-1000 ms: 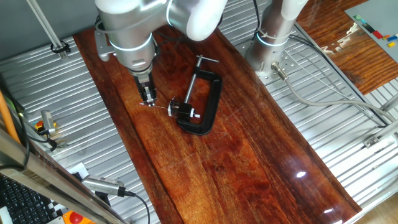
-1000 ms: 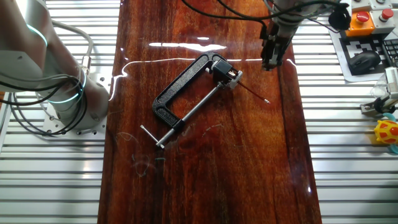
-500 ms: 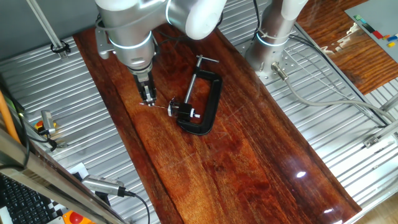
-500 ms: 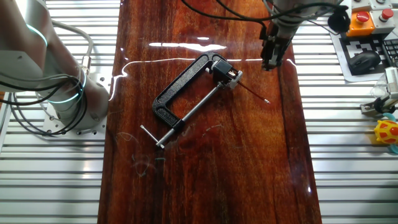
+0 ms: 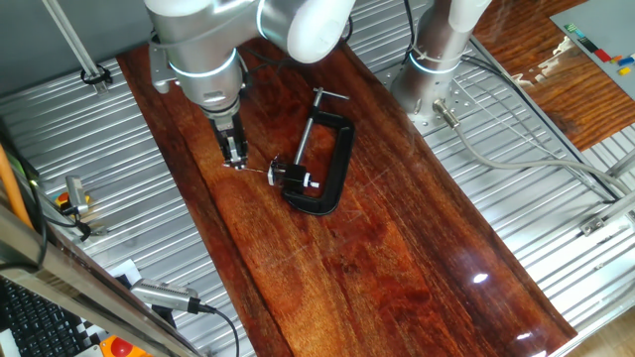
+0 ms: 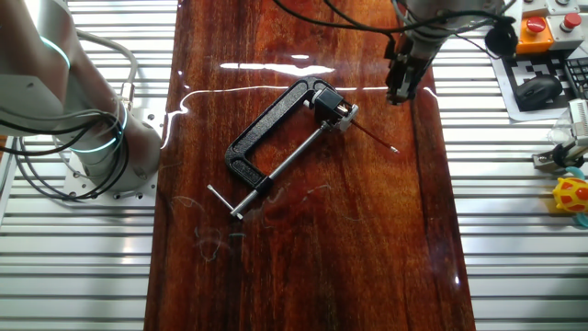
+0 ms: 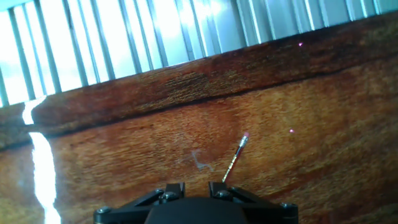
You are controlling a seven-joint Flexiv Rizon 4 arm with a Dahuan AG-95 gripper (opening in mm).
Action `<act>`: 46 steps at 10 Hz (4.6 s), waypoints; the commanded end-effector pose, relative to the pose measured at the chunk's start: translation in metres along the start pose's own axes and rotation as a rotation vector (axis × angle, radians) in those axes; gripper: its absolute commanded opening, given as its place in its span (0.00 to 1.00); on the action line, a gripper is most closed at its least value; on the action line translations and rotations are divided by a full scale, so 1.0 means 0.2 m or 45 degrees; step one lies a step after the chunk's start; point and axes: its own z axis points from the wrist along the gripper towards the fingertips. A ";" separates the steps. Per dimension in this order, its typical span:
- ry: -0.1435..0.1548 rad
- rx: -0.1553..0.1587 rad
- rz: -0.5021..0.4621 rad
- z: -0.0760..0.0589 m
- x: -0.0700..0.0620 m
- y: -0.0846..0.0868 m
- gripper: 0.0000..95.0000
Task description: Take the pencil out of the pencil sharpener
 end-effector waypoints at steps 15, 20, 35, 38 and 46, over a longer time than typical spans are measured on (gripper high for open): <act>0.015 0.118 -1.918 -0.01 0.01 0.02 0.00; 0.020 0.141 -2.188 -0.01 0.01 0.01 0.00; 0.012 0.118 -2.178 -0.01 0.01 0.01 0.20; 0.021 0.108 -2.494 -0.01 0.02 0.01 0.20; 0.067 0.137 -2.955 -0.03 0.03 -0.04 0.20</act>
